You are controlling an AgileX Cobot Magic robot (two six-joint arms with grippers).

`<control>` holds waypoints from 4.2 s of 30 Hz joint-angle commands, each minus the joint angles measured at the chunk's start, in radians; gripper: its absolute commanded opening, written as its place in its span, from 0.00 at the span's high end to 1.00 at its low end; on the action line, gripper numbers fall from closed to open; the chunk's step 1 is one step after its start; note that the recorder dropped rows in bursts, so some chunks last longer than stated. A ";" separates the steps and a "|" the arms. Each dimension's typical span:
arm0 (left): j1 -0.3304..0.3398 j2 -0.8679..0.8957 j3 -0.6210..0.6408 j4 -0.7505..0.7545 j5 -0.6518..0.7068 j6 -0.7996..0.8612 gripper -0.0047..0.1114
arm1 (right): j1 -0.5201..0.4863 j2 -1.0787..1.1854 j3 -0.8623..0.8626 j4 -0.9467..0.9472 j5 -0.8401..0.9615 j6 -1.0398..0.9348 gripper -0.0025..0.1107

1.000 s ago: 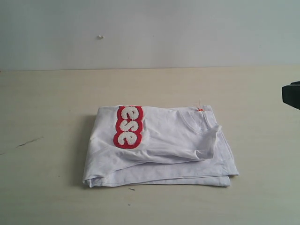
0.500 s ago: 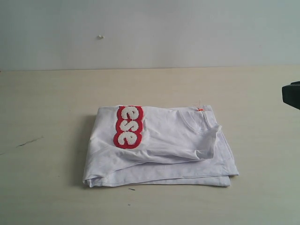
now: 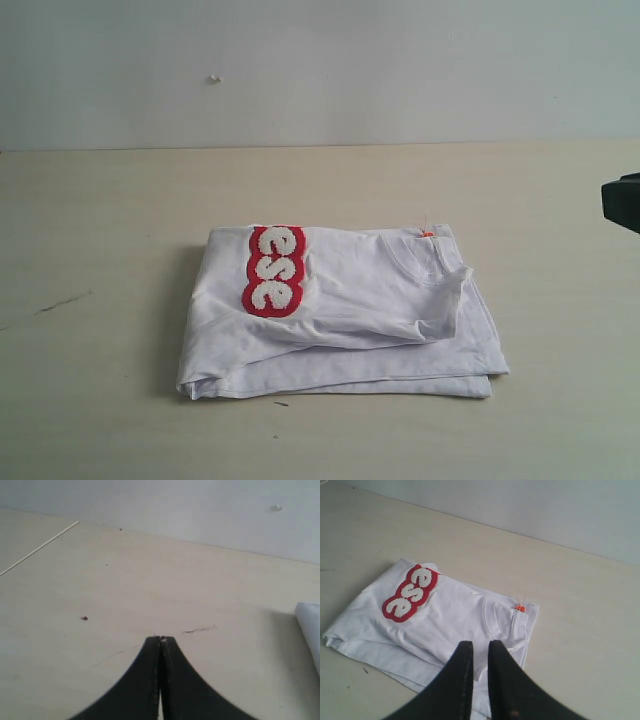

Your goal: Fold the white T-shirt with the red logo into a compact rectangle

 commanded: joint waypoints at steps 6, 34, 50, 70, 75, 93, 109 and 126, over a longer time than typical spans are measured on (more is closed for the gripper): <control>-0.082 -0.007 0.003 0.028 0.005 -0.003 0.96 | 0.000 -0.004 0.003 0.002 -0.006 -0.001 0.86; -0.227 -0.007 0.003 0.267 -0.006 -0.252 0.96 | 0.000 -0.004 0.003 0.002 -0.006 -0.001 0.86; -0.227 -0.007 0.003 0.221 -0.006 -0.144 0.96 | 0.000 -0.004 0.003 0.002 -0.006 -0.001 0.86; -0.227 -0.007 0.003 0.228 -0.006 -0.164 0.96 | 0.000 -0.004 0.003 0.002 -0.006 -0.001 0.86; -0.227 -0.007 0.003 0.228 -0.006 -0.164 0.96 | 0.000 -0.004 0.003 0.002 -0.006 -0.001 0.86; -0.227 -0.007 0.003 0.228 -0.006 -0.162 0.96 | -0.237 -0.128 0.061 -0.027 -0.049 -0.003 0.86; -0.227 -0.007 0.003 0.228 -0.006 -0.162 0.96 | -0.412 -0.360 0.390 -0.015 -0.224 -0.001 0.86; -0.227 -0.007 0.003 0.228 -0.006 -0.162 0.96 | -0.441 -0.682 0.578 -0.015 -0.212 -0.001 0.86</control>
